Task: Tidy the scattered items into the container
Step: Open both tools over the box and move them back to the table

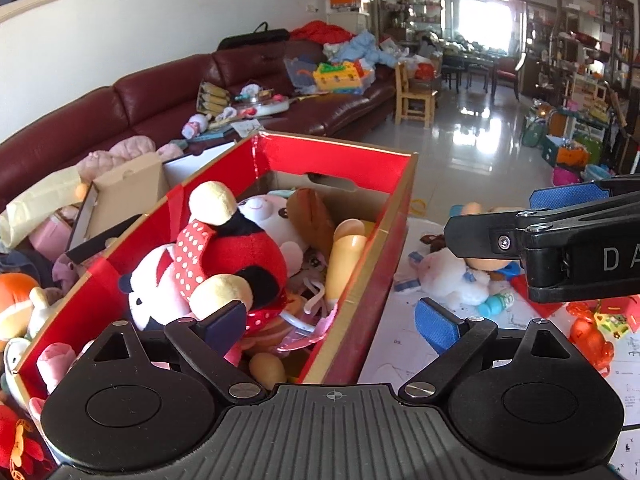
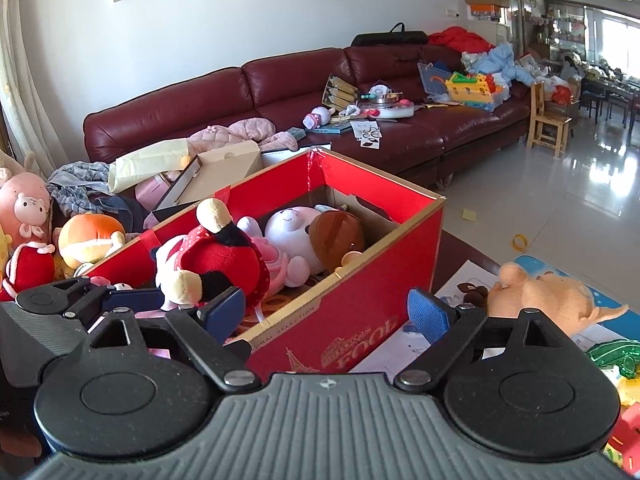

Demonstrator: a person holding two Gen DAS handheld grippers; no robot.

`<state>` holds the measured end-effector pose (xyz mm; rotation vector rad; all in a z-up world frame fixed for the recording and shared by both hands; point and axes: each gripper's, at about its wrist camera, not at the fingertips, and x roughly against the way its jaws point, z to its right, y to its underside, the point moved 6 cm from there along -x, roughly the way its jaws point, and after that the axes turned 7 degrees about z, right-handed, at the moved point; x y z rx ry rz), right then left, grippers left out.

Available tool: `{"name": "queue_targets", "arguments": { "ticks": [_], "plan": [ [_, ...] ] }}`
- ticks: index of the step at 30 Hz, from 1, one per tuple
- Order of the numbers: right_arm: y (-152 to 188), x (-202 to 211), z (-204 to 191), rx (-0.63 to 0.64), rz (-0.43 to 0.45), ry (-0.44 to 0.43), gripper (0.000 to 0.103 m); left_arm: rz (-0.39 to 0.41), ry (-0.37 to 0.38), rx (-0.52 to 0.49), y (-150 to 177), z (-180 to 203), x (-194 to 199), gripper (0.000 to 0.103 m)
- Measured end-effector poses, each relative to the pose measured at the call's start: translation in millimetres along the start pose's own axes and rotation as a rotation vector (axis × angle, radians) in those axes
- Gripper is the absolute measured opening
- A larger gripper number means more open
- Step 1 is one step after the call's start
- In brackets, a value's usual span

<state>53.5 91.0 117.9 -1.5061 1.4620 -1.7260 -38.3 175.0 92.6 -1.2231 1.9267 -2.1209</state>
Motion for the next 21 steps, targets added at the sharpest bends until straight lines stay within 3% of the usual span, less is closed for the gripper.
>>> {"name": "queue_targets", "arguments": {
  "ticks": [9,21],
  "plan": [
    [23.4,41.3,53.9,-0.054,-0.018,0.131,0.092,-0.026,0.126,-0.147,17.4,63.6,-1.1,0.097],
    [116.9,99.6,138.3,-0.218,-0.127,0.36,0.092,-0.145,0.458,-0.452,100.7,181.2,-0.2,0.098]
  ]
}}
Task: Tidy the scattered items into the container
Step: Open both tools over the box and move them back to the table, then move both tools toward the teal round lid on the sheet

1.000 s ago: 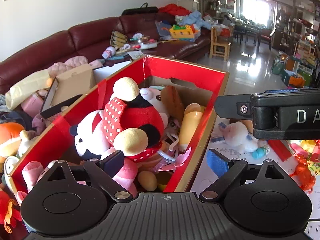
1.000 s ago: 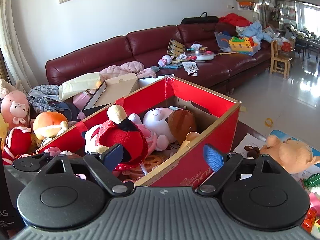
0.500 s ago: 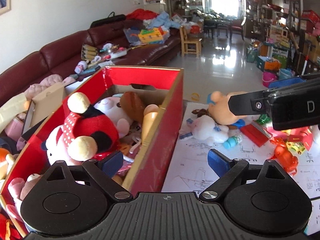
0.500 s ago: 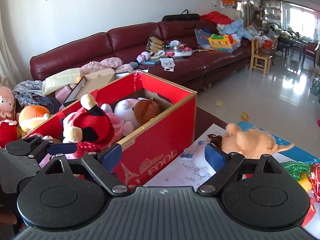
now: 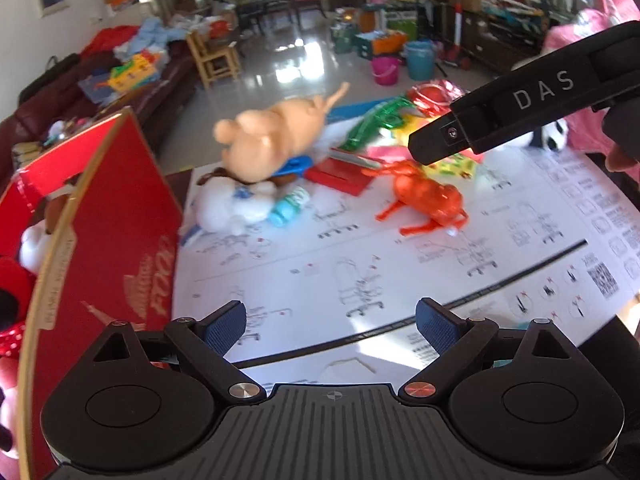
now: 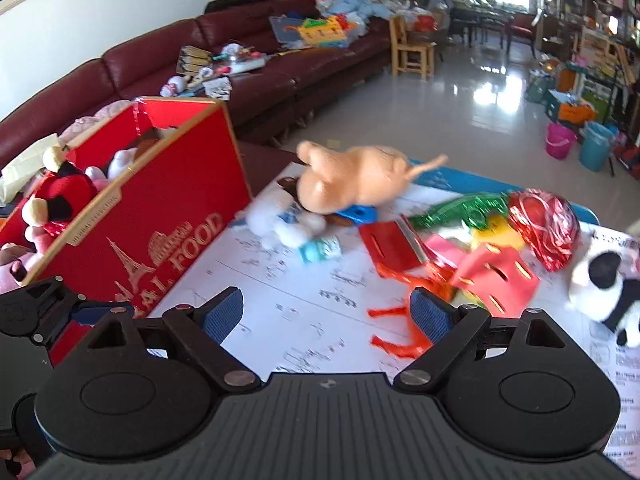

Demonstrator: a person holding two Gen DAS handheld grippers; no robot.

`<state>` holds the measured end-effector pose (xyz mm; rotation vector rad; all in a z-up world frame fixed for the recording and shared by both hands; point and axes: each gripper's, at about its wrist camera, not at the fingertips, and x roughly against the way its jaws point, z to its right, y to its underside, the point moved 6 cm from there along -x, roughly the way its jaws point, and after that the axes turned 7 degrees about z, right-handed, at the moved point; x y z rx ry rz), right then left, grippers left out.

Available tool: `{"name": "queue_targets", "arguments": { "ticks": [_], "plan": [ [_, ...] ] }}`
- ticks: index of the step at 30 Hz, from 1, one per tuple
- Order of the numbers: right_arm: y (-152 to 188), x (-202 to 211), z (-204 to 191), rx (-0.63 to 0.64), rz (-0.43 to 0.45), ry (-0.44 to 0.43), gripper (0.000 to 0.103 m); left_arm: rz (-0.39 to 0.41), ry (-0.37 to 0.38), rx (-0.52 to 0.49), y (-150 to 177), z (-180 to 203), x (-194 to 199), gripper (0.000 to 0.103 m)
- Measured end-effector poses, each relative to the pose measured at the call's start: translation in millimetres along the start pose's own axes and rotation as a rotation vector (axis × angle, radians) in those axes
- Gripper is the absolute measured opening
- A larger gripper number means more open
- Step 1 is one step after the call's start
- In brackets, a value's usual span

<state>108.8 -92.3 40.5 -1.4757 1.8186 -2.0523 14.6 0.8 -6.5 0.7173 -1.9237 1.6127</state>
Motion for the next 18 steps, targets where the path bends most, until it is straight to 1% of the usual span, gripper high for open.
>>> {"name": "queue_targets", "arguments": {
  "ticks": [5,7,10,15,18],
  "plan": [
    [49.4,1.6,46.0,-0.099,-0.094,0.097,0.092,-0.037,0.135,-0.106,12.3,50.6,-18.2,0.098],
    [66.2,4.0,59.3,-0.139,-0.119,0.121,0.092,-0.053,0.189,-0.15,18.0,70.3,-22.6,0.098],
    [84.9,7.0,73.0,-0.19,-0.142,0.139,0.092,-0.08,0.259,-0.191,25.2,92.6,-28.4,0.098],
    [108.9,9.8,87.9,-0.236,-0.173,0.155,0.092,-0.119,0.309,-0.242,35.9,121.7,-36.6,0.098],
    [117.5,10.0,92.8,-0.258,-0.183,0.159,0.092,-0.14,0.335,-0.261,40.0,133.3,-39.7,0.098]
  ]
}}
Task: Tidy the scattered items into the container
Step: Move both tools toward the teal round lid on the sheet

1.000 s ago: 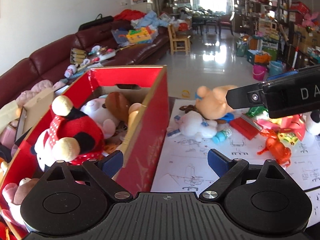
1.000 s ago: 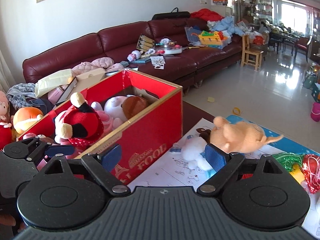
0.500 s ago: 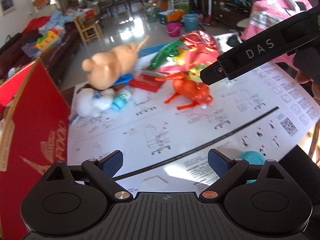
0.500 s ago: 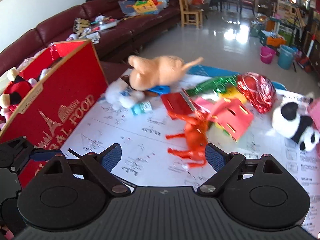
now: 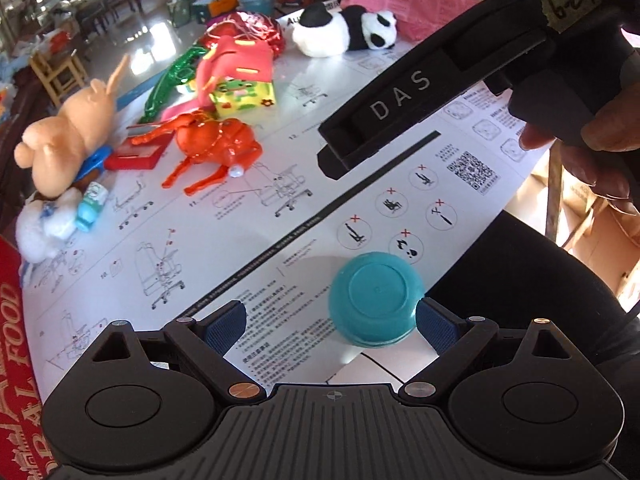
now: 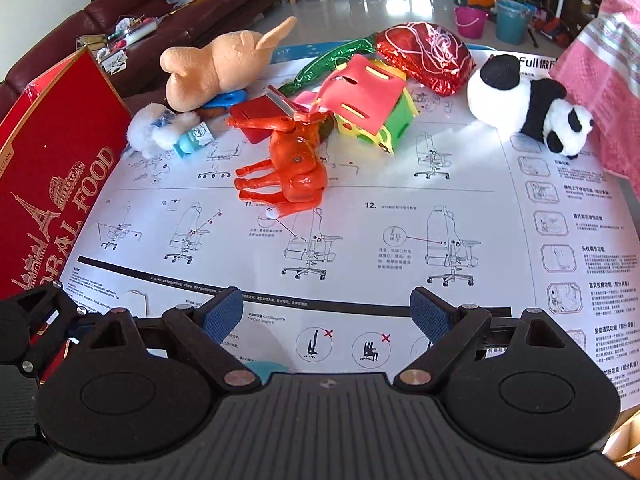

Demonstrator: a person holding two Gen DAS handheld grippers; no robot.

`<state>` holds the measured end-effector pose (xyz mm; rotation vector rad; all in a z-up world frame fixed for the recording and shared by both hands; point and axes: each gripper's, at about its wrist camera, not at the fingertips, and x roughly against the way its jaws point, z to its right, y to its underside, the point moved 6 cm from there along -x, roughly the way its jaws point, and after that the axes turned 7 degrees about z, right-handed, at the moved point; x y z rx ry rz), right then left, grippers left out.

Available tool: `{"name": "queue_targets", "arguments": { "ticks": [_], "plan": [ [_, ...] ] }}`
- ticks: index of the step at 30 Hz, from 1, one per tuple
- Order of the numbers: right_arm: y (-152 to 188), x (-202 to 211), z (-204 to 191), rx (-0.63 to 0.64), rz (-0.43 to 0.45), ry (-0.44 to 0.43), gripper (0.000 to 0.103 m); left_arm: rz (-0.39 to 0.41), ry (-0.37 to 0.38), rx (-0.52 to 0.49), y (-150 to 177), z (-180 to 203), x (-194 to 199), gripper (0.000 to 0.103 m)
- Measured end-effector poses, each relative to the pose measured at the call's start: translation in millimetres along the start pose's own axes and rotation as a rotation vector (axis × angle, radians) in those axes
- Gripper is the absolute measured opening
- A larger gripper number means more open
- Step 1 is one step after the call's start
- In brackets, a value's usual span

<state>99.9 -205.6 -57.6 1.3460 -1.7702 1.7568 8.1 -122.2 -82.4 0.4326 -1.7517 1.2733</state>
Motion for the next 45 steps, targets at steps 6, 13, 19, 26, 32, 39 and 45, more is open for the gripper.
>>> {"name": "queue_targets", "arguments": {
  "ticks": [6,13,19,26,32,39,45],
  "plan": [
    [8.1,-3.8,9.5,-0.037,-0.015,0.002,0.092,-0.037,0.006,-0.043,3.0,16.3,-12.8,0.098],
    [12.5,-8.1,11.9,-0.057,-0.027,-0.003,0.092,-0.079,-0.02,-0.039,7.3,11.9,-27.9,0.098],
    [15.6,-13.6,12.6,-0.069,-0.041,-0.002,0.092,-0.1,-0.039,-0.006,8.0,-0.6,-39.6,0.098],
    [18.9,-19.6,15.2,-0.081,-0.057,0.01,0.092,-0.097,-0.066,0.032,3.3,-15.7,-49.4,0.101],
    [18.9,-22.0,21.8,-0.1,-0.052,0.028,0.092,-0.105,-0.156,0.061,0.6,-38.0,-52.2,0.1],
    [22.8,-27.6,35.7,-0.152,-0.046,0.048,0.092,-0.051,-0.082,0.018,-9.6,-19.0,-41.7,0.1],
    [28.6,-28.2,42.5,-0.213,-0.05,0.025,0.092,-0.06,-0.014,-0.03,-11.7,1.3,-60.4,0.097]
  ]
}}
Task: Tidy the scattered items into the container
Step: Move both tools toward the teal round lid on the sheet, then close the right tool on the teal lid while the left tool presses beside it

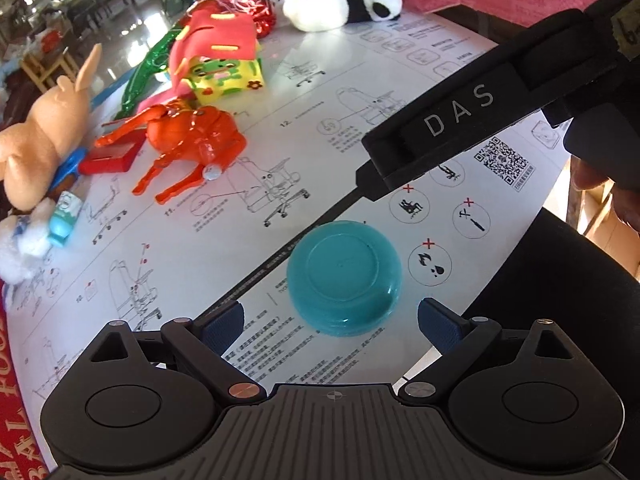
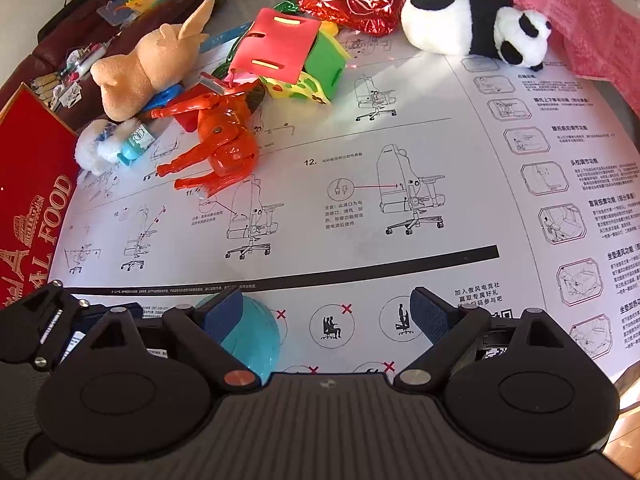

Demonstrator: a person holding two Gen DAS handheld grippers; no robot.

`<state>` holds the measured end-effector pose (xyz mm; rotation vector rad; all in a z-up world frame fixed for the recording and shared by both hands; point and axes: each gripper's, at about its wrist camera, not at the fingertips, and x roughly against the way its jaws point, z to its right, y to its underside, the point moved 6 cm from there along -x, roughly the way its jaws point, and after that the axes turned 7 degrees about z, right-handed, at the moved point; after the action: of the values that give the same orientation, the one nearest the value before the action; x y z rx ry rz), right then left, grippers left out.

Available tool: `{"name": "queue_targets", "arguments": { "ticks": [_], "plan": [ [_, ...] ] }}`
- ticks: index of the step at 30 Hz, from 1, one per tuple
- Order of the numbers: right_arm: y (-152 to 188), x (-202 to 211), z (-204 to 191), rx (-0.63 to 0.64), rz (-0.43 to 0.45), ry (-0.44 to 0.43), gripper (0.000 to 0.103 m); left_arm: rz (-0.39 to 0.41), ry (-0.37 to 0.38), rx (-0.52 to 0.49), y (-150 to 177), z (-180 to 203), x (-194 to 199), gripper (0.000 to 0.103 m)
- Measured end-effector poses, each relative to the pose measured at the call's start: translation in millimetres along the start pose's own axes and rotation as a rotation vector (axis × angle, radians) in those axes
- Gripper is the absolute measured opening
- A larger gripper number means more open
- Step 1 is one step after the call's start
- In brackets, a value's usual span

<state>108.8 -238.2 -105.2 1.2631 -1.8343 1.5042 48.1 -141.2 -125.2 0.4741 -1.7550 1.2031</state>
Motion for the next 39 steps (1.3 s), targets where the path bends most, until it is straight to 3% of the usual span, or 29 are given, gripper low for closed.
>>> {"name": "queue_targets", "arguments": {
  "ticks": [2,5,12,30,32,34,35,39],
  "plan": [
    [1.9,-1.7,-1.2,-0.029,-0.015,-0.033,0.091,-0.016,0.019,0.012,1.0,-1.1,-7.2,0.091],
    [6.0,-6.9,-7.7,-0.07,-0.044,-0.097,0.088,-0.061,0.064,0.068,6.5,-8.4,-18.0,0.073],
    [13.7,-23.9,-23.0,-0.087,-0.093,-0.163,0.073,-0.049,0.075,0.08,7.2,-18.0,-16.9,0.059],
    [8.8,-26.1,-31.8,-0.253,-0.102,-0.276,0.07,-0.017,0.096,0.045,6.5,-23.6,-17.2,0.066],
    [5.0,-20.9,-39.6,-0.258,-0.098,-0.31,0.066,-0.014,0.097,0.052,6.5,-26.5,-16.6,0.065],
    [3.2,-18.5,-52.1,-0.289,-0.124,-0.407,0.054,-0.008,0.118,0.067,6.9,-27.7,-14.9,0.064],
    [3.5,-19.2,-58.1,-0.314,-0.143,-0.442,0.054,-0.005,0.119,0.072,6.8,-28.1,-14.3,0.064],
    [-2.9,-20.2,-73.4,-0.249,-0.115,-0.395,0.054,0.001,0.103,0.119,12.1,-38.9,-11.0,0.064]
  ]
}}
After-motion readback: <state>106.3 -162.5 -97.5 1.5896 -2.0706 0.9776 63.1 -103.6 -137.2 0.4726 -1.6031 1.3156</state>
